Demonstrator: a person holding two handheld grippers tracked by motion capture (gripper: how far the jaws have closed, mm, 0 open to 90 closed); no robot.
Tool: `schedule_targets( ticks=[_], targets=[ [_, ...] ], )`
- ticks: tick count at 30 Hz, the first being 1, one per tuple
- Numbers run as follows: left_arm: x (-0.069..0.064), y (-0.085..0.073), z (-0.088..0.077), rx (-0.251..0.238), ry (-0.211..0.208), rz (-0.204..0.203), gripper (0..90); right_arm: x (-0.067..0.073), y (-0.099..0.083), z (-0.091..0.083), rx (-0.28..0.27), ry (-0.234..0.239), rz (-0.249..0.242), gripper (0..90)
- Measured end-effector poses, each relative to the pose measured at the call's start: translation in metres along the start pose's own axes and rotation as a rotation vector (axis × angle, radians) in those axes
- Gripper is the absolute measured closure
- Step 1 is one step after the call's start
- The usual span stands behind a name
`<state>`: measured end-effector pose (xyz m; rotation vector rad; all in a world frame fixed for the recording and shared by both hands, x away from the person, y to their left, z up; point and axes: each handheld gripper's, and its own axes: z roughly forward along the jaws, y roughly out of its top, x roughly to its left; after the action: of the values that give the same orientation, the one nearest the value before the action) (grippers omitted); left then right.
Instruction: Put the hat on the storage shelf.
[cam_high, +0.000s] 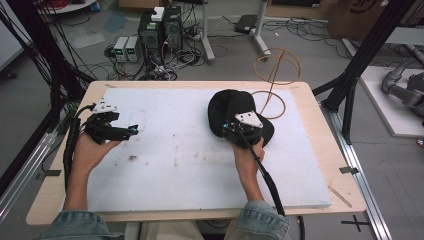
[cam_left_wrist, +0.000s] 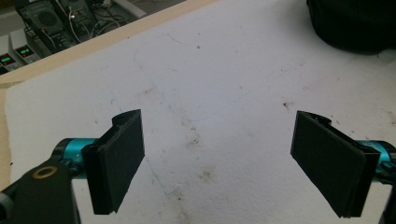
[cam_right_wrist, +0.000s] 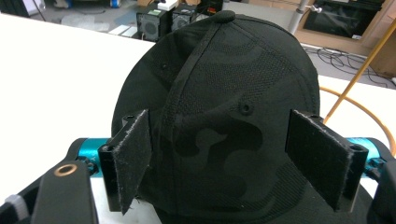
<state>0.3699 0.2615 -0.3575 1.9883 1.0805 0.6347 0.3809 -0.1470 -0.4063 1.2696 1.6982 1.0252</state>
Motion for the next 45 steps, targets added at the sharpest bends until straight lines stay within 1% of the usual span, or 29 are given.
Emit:
schedule_targets(
  ticks=[4,10,12,13,16,17,19,25,26,27,29,31,32,36,38,40,41,43,45],
  targets=[
    [0.001,-0.001,0.001,0.004,-0.001,-0.004,17.8,0.004,-0.001,0.004,-0.010,-0.004,0.025,24.6],
    [0.001,-0.001,0.001,0.007,-0.008,-0.006,17.9,0.013,-0.004,0.009,-0.042,-0.048,0.009,28.8],
    [0.001,-0.002,0.001,0.008,-0.009,-0.006,17.9,0.015,-0.004,0.009,-0.045,-0.057,0.013,29.1],
    [0.001,-0.002,0.001,0.006,-0.011,-0.010,17.9,0.019,-0.005,0.010,-0.053,-0.077,0.002,30.4],
    [0.002,-0.002,0.001,0.007,-0.012,-0.010,17.9,0.022,-0.006,0.012,-0.053,-0.086,0.004,30.5],
    [0.002,-0.003,0.001,0.007,-0.017,-0.013,18.1,0.024,-0.006,0.013,-0.062,-0.108,-0.004,30.5],
    [0.002,-0.003,0.001,0.009,-0.019,-0.010,18.1,0.026,-0.007,0.015,-0.067,-0.124,-0.012,31.0],
    [0.003,-0.004,0.001,0.011,-0.027,-0.010,18.5,0.028,-0.009,0.019,-0.091,-0.162,-0.011,30.5],
    [0.003,-0.004,0.001,0.011,-0.027,-0.010,18.5,0.028,-0.009,0.019,-0.093,-0.172,-0.014,30.1],
    [0.002,-0.004,0.001,0.011,-0.026,-0.014,18.5,0.028,-0.009,0.020,-0.092,-0.175,-0.003,29.8],
    [0.003,-0.005,0.002,0.012,-0.030,-0.015,18.6,0.028,-0.010,0.021,-0.089,-0.193,-0.008,29.7],
    [0.004,-0.006,0.002,0.015,-0.034,-0.019,18.8,0.029,-0.010,0.022,-0.091,-0.193,-0.007,29.4],
    [0.004,-0.006,0.003,0.013,-0.034,-0.025,18.9,0.030,-0.010,0.022,-0.097,-0.197,-0.014,29.4],
    [0.004,-0.007,0.004,0.024,-0.040,-0.021,19.0,0.034,-0.010,0.022,-0.108,-0.204,-0.028,29.4],
    [0.004,-0.007,0.004,0.024,-0.043,-0.018,19.2,0.036,-0.011,0.024,-0.109,-0.218,-0.037,28.7],
    [0.003,-0.007,0.004,0.025,-0.044,-0.016,19.2,0.037,-0.011,0.024,-0.109,-0.220,-0.040,28.5],
    [0.003,-0.007,0.005,0.026,-0.045,-0.017,19.2,0.038,-0.012,0.024,-0.114,-0.231,-0.050,28.7],
    [0.003,-0.007,0.005,0.031,-0.047,-0.014,19.2,0.039,-0.012,0.025,-0.114,-0.236,-0.045,28.7],
    [0.003,-0.007,0.006,0.035,-0.051,-0.014,19.2,0.040,-0.012,0.026,-0.114,-0.248,-0.059,29.1]
  ],
)
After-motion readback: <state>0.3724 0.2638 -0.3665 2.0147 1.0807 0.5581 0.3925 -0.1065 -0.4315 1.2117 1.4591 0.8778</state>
